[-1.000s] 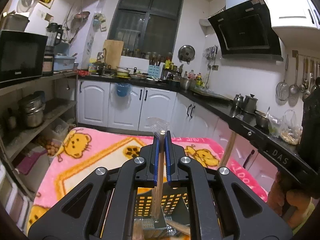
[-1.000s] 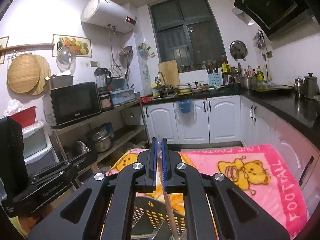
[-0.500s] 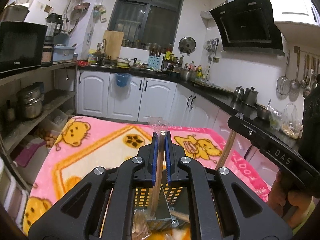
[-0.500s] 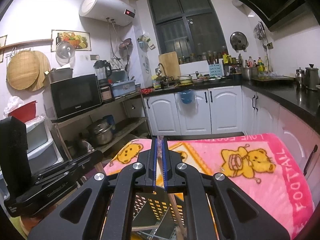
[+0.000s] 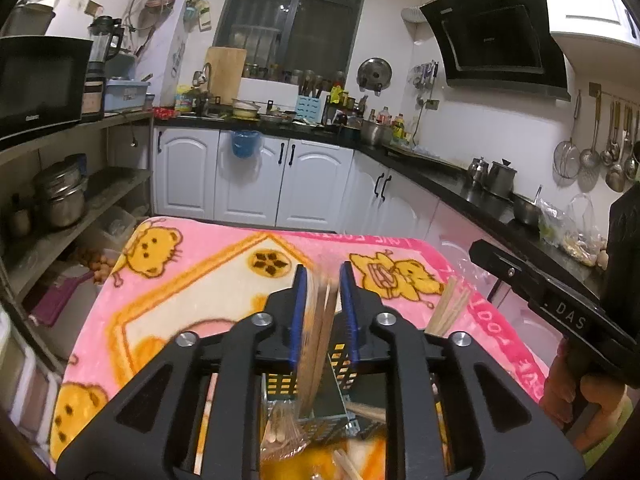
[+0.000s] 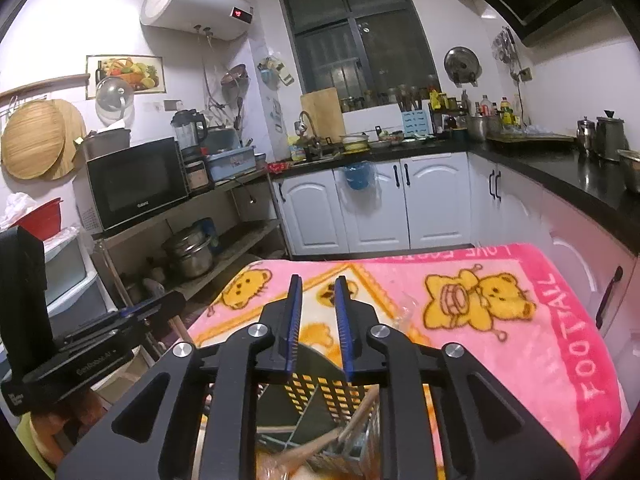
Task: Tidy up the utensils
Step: 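Lower the chopsticks into the caddy and open the left tool while the right tool opens, then withdraw both open tools and lower them toward the remaining wrapped chopsticks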
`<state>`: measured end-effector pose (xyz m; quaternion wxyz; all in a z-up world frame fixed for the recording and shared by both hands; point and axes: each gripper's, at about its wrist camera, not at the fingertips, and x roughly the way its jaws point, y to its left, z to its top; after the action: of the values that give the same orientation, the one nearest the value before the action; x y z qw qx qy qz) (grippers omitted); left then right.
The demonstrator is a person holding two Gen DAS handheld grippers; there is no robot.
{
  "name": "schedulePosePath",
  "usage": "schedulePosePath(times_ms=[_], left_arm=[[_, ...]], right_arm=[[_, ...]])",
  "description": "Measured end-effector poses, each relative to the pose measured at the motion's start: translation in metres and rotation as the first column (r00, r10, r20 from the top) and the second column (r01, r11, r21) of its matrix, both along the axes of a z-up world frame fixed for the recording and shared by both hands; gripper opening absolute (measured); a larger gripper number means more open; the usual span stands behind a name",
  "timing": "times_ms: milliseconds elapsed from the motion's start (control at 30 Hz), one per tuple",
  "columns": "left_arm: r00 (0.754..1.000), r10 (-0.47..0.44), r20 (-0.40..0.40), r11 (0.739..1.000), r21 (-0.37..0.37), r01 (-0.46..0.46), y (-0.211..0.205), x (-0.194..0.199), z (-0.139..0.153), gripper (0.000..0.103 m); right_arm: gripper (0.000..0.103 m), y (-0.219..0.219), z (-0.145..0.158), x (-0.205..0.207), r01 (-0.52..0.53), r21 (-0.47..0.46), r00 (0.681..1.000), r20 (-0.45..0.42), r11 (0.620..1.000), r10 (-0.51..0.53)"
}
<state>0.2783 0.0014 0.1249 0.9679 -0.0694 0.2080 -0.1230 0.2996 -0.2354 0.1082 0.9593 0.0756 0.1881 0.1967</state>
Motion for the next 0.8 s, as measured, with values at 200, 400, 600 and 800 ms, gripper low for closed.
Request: schedulePosePath(times_ms=[200,400,600,800], left_arm=[[1.000,0.009,-0.007,1.000,0.013,-0.009,0.002,-0.004,0.001,0.025],[1.000,0.003,-0.009,1.000,0.005,-0.003,0.006,-0.009,0.001,0.035],[1.000,-0.006,0.005,1.000,-0.010,0.006,0.012,-0.028,0.007,0.050],[1.000,-0.016,0.016,1.000,-0.002,0.016,0.012,-0.042,0.010,0.063]], right_arm=[[0.023,-0.006,-0.003,-0.007,0.008,-0.003,1.000,-0.025,1.000,-0.008],[0.030,-0.013,-0.002,-0.014,0.010,-0.001,0.999,-0.046,1.000,-0.010],[0.035,-0.018,-0.002,-0.023,0.010,-0.004,0.998,-0.057,1.000,-0.010],[0.047,-0.019,-0.002,-0.033,0.001,-0.010,0.998,-0.064,1.000,-0.002]])
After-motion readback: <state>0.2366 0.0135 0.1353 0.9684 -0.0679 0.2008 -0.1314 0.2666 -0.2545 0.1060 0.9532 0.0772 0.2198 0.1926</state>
